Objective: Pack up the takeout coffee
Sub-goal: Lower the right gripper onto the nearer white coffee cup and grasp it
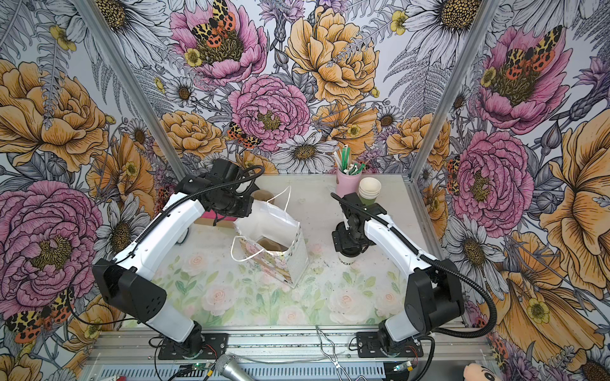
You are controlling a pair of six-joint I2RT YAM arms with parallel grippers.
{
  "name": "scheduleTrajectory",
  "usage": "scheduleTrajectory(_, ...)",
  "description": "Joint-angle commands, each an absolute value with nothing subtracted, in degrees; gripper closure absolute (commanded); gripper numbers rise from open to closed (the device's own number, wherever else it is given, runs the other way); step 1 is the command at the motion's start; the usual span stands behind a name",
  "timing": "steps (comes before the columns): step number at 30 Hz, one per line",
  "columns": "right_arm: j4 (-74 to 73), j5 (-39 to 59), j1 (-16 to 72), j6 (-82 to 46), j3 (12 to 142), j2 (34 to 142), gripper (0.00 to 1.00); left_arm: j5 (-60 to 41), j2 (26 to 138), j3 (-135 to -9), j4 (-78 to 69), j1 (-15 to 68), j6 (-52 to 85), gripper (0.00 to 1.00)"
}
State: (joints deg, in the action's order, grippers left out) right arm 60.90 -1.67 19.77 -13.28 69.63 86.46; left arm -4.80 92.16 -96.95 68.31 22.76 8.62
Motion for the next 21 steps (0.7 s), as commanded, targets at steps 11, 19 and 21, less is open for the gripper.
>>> scheduleTrajectory(11, 60.6, -0.3, 19.3, -12.0, 70.3, 89.3, 0.01, -6.0, 92.4, -96.5, 68.0, 23.4, 9.4, 1.0)
scheduleTrajectory(19, 60.3, -0.5, 19.2, -11.9, 69.6, 89.8, 0.01, -6.0, 92.5, -96.5, 67.9, 23.5, 9.5, 1.0)
scheduleTrajectory(21, 60.2, -0.7, 19.1, -11.9, 69.5, 89.9, 0.03, -6.0, 92.5, -96.6, 67.9, 23.5, 9.4, 1.0)
